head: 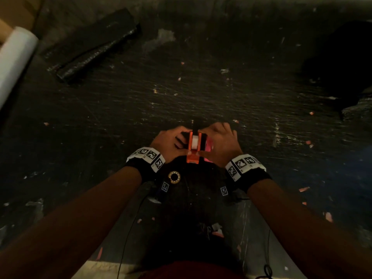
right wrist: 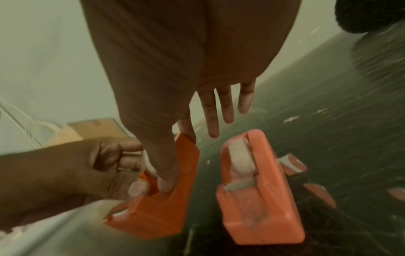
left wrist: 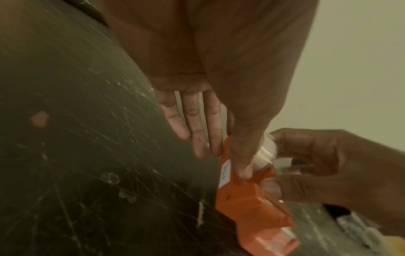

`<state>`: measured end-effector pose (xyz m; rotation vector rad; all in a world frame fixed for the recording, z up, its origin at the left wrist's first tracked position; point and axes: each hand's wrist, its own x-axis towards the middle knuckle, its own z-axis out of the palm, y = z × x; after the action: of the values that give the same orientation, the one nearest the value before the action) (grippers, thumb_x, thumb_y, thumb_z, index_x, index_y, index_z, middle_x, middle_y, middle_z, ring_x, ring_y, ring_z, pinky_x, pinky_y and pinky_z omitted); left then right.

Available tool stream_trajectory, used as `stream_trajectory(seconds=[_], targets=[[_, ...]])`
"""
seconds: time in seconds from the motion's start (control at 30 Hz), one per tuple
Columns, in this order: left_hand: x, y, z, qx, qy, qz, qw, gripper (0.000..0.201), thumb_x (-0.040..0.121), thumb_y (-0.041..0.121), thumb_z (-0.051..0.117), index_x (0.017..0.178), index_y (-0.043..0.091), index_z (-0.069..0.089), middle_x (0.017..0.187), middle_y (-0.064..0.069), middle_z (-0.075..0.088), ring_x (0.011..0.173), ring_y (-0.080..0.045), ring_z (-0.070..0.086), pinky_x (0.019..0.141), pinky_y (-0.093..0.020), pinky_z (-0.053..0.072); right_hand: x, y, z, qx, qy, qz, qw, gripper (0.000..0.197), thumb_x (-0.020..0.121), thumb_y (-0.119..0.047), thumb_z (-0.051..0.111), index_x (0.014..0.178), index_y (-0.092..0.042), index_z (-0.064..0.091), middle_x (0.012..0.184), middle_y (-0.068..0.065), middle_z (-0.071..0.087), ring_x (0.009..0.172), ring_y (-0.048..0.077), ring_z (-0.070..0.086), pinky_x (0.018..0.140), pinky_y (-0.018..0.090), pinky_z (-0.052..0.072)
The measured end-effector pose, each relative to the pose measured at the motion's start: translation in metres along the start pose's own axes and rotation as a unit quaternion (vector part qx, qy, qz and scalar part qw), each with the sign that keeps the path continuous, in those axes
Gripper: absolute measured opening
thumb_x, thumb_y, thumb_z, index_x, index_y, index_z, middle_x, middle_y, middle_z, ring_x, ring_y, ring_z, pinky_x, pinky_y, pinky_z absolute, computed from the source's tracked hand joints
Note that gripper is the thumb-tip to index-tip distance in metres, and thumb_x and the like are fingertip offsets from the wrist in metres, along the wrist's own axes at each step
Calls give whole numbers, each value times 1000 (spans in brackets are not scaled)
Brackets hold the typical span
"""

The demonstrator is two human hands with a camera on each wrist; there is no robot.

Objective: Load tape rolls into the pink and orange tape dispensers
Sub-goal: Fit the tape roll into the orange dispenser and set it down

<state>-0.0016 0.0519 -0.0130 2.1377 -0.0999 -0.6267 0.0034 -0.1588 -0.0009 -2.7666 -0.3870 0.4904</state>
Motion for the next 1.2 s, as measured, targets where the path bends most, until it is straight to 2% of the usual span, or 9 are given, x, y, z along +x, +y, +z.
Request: stream_trajectory(seconds=[0.2, 0.3, 0.4, 0.47, 0.6, 0.77, 0.83, 0.97, 1.2], targets=[[29, -13, 9, 45, -7, -36, 998, 71, 67, 7, 92, 129, 18, 59, 99, -5, 78, 89, -18, 76, 89, -41, 61, 22, 3, 12, -19, -33, 10, 999, 74, 70, -55, 78, 137, -35, 54, 139, 0, 46, 135, 26, 33, 107, 50, 34], [30, -13, 10, 35, -28, -41, 998, 80, 71, 13, 91, 139, 18, 51, 106, -8, 75, 94, -21, 74, 91, -45, 60, 27, 3, 16, -34, -55, 11, 998, 74, 72, -56, 77, 139, -34, 52, 140, 0, 46, 136, 26, 33, 108, 51, 32], [25, -9, 8, 36, -64, -27, 997, 104, 65, 30, 95, 151, 25, 36, 120, -5, 69, 102, -20, 71, 94, -42, 59, 29, 7, 15, -45, -67, 13, 997, 80, 72, -58, 75, 143, -34, 48, 142, 1, 45, 137, 28, 31, 110, 52, 31], [23, -9, 7, 80, -81, -10, 993, 116, 60, 30, 97, 153, 35, 28, 134, -3, 57, 108, -19, 66, 94, -41, 57, 27, 9, 12, -45, -57, -5, 997, 80, 70, -59, 75, 141, -33, 48, 140, 1, 45, 136, 27, 33, 110, 51, 31], [23, -13, 6, 141, -107, -3, 984, 130, 51, 32, 100, 151, 45, 18, 140, -2, 45, 101, -19, 66, 86, -42, 58, 24, 8, 7, -15, 12, -41, 999, 53, 73, -56, 67, 120, -32, 62, 123, -2, 54, 120, 23, 42, 94, 43, 35], [31, -11, 10, 175, -118, 2, 977, 114, 53, 34, 99, 147, 35, 34, 133, -1, 47, 100, -20, 66, 89, -45, 58, 31, 5, 4, -32, -1, -72, 997, 22, 86, -45, 61, 102, -33, 69, 109, -4, 62, 110, 23, 47, 83, 37, 27], [32, -12, 10, 184, -112, 5, 976, 110, 54, 34, 99, 145, 31, 38, 131, -1, 49, 102, -20, 65, 92, -44, 56, 36, 4, 1, -22, -19, -71, 997, 20, 88, -46, 61, 101, -34, 70, 106, -6, 63, 108, 22, 47, 83, 37, 27], [33, -16, 10, 188, -97, 20, 977, 110, 52, 34, 99, 145, 29, 41, 128, -2, 52, 103, -19, 62, 90, -37, 52, 47, 4, -10, 14, -56, -54, 997, 17, 91, -43, 63, 101, -36, 75, 108, -7, 68, 113, 23, 50, 95, 45, 37], [37, -20, 9, 201, -98, 30, 974, 107, 47, 40, 100, 138, 28, 45, 123, -2, 54, 89, -12, 57, 85, -36, 52, 52, 1, -8, -24, -36, -116, 992, 17, 91, -38, 61, 94, -27, 73, 101, -5, 66, 108, 22, 52, 90, 41, 34]])
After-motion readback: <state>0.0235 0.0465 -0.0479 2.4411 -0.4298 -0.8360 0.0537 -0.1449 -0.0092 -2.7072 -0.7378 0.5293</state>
